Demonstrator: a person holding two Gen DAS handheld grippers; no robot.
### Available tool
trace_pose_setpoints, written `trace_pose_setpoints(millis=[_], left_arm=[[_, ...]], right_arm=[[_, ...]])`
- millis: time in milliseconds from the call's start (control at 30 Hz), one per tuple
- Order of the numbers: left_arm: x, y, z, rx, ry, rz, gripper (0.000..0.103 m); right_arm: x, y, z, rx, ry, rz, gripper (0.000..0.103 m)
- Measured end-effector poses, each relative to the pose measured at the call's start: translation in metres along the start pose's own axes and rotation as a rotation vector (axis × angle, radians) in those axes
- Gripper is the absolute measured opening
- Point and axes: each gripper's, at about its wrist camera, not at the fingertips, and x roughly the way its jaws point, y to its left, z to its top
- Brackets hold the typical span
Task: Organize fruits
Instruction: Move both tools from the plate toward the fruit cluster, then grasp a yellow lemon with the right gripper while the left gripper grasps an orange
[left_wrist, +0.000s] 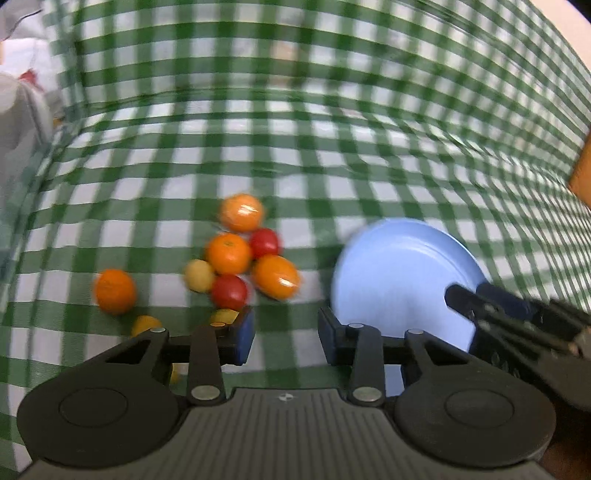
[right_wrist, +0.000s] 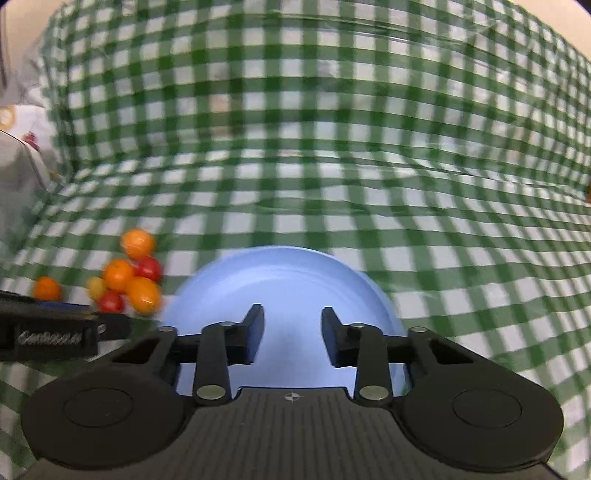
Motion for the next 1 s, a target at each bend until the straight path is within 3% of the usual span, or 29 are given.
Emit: trace_pose_setpoints(millis=[267,433,767,1000], left_arm=[[0.011,0.073,0.017,-0.214,0.001,0.088,0.048],[0.008,0.096,0.021,-0.256,0.023,0.168,0.058],[0.013,0.108,0.019,-0.233,0.058,0.193,0.069],[0.02,0.109,0.018,-0.217,0.076,0.19,0.069]], right_arm=[[0.012,0.062,0.003,-0.07,-0.028,0.197,0.032],[0.016,0.098,0.001,-0.134,-0.027,0.263,0.033],[0.045,0.13,-0.006,-0.138,0.044,0.26,0.039],[0.054,0.137,-0.014,-0.152,0.082,0.245,0.04]])
